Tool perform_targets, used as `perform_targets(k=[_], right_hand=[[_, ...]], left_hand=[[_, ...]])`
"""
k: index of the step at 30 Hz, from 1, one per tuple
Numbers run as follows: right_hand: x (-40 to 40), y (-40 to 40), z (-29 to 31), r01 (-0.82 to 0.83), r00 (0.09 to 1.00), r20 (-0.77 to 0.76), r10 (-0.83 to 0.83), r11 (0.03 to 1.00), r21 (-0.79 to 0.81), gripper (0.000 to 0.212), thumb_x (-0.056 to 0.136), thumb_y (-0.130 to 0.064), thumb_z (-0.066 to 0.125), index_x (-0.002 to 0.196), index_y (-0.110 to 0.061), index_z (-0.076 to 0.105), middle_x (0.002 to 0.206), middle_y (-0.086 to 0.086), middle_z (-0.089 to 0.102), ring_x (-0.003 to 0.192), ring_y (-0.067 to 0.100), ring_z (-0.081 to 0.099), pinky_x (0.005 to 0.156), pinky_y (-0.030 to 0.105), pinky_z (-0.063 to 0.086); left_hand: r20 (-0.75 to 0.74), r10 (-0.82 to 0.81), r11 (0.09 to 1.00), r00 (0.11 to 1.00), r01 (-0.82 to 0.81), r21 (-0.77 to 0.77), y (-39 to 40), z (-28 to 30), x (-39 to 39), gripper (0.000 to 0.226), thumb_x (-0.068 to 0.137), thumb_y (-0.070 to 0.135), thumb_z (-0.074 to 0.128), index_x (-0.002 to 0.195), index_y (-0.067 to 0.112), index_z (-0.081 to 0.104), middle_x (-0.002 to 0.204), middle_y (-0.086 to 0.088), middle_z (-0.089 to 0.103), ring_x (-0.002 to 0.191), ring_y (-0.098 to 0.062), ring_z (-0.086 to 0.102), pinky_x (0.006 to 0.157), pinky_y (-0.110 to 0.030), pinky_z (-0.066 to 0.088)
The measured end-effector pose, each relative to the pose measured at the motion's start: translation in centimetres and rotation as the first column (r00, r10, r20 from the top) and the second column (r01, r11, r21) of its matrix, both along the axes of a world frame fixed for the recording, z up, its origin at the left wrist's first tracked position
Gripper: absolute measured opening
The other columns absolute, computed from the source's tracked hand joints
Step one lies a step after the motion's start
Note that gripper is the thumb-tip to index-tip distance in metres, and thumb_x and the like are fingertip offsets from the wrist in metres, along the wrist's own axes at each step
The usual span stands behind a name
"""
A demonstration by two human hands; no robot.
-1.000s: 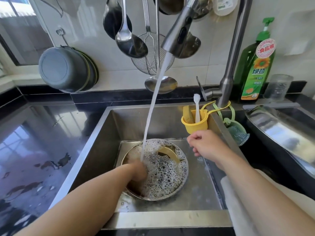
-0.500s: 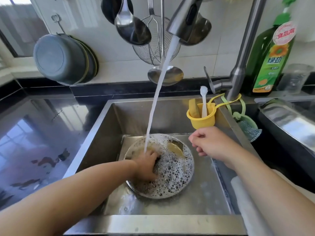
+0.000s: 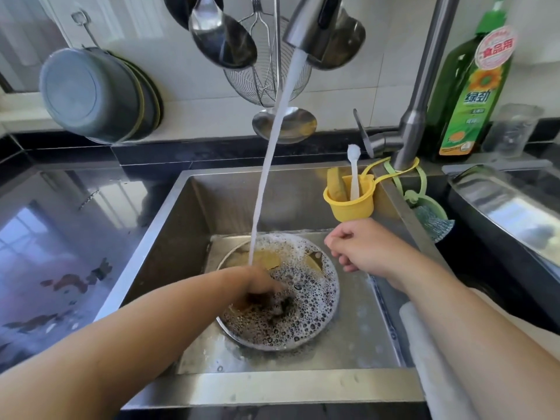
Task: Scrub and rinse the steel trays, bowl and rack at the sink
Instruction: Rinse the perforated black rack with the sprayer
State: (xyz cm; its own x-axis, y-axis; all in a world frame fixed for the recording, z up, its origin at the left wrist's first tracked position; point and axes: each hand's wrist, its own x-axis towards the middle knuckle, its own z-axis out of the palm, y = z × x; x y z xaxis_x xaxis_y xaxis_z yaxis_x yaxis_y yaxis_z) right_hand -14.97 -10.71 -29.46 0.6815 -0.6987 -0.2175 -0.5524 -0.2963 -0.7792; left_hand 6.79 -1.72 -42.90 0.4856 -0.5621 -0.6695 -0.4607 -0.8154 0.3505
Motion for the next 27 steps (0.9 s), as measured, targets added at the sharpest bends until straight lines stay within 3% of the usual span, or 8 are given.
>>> perform_targets(k=[2,5,9,14,16,21,24,27], right_hand=[[0.0,0.0,-0.1,-0.003,1.0,-0.001,0.003,1.0,0.003,0.015,0.101,-0.02,0.057,0.097,-0.019,0.071,0.097,0.011,0.073,0.085,0.021,0.068,0.086,0.046,0.061],[-0.1,0.0,0.0,0.0,1.0,-0.004,0.0,1.0,0.014,0.016,0.101,-0.017,0.056,0.097,-0.018,0.071,0.097,0.011,0.073,0.081,0.018,0.065,0.085,0.042,0.062],[-0.1,0.1,0.1,0.008,1.0,0.0,-0.008,1.0,0.026,0.016,0.102,-0.017,0.056,0.098,-0.016,0.071,0.096,0.01,0.072,0.08,0.016,0.063,0.084,0.04,0.062],[-0.1,-0.1,0.0,0.019,1.0,-0.01,-0.019,0.999,0.032,0.016,0.101,-0.014,0.056,0.099,-0.011,0.072,0.101,0.016,0.073,0.077,0.016,0.061,0.08,0.038,0.061],[-0.2,-0.1,0.0,0.026,1.0,-0.014,-0.026,0.999,0.032,0.017,0.1,-0.014,0.056,0.099,-0.011,0.072,0.098,0.015,0.073,0.076,0.015,0.061,0.079,0.037,0.061],[-0.4,0.0,0.2,0.048,0.999,0.0,-0.048,0.996,0.071,0.017,0.102,-0.01,0.054,0.102,-0.006,0.071,0.087,0.009,0.066,0.072,0.015,0.057,0.061,0.024,0.056],[-0.5,0.6,0.1,0.14,0.99,0.026,-0.14,0.99,0.012,0.019,0.101,-0.009,0.054,0.103,-0.001,0.071,0.087,0.011,0.067,0.074,0.021,0.06,0.069,0.036,0.058],[-0.1,1.3,2.8,0.22,0.969,0.161,-0.187,0.95,-0.22,0.022,0.102,-0.019,0.054,0.114,-0.009,0.069,0.105,0.002,0.07,0.092,0.021,0.064,0.079,0.035,0.054]], left_hand=[[-0.099,0.086,0.995,0.991,-0.089,-0.032,0.3,0.2,0.3,0.07,0.092,0.056,0.069,0.139,0.006,0.053,0.129,-0.016,0.063,0.11,-0.034,0.066,0.096,-0.05,0.058],[-0.181,0.174,0.981,0.968,-0.186,-0.051,0.5,0.5,0.3,0.046,0.099,0.048,0.065,0.121,0.008,0.056,0.103,-0.012,0.068,0.085,-0.026,0.069,0.066,-0.038,0.062],[-0.256,0.278,0.954,0.926,-0.297,-0.035,0.7,0.7,-0.1,0.046,0.097,0.04,0.07,0.119,0.004,0.052,0.108,-0.017,0.07,0.088,-0.03,0.072,0.067,-0.04,0.063],[-0.374,0.291,0.946,0.88,-0.324,-0.027,0.9,2.3,0.3,0.023,0.106,0.011,0.051,0.126,0.0,0.053,0.113,-0.018,0.071,0.102,-0.033,0.072,0.074,-0.04,0.061],[-0.417,0.32,0.93,0.851,-0.366,-0.033,1.7,4.0,0.9,0.017,0.106,0.004,0.042,0.115,0.002,0.056,0.101,-0.015,0.071,0.092,-0.028,0.071,0.068,-0.038,0.059],[-0.551,0.426,0.733,0.717,-0.631,-0.253,4.2,8.5,0.9,0.021,0.109,0.001,0.039,0.104,0.005,0.058,0.094,-0.01,0.068,0.083,-0.022,0.067,0.075,-0.042,0.061],[-0.509,0.458,0.632,0.729,-0.669,-0.391,5.2,9.3,0.0,0.017,0.108,0.001,0.044,0.116,0.008,0.058,0.101,-0.013,0.068,0.082,-0.024,0.066,0.068,-0.043,0.059],[-0.532,0.496,0.545,0.686,-0.723,-0.425,6.2,8.5,-0.9,0.029,0.104,-0.007,0.042,0.12,0.012,0.058,0.106,-0.017,0.066,0.076,-0.025,0.064,0.056,-0.04,0.057]])
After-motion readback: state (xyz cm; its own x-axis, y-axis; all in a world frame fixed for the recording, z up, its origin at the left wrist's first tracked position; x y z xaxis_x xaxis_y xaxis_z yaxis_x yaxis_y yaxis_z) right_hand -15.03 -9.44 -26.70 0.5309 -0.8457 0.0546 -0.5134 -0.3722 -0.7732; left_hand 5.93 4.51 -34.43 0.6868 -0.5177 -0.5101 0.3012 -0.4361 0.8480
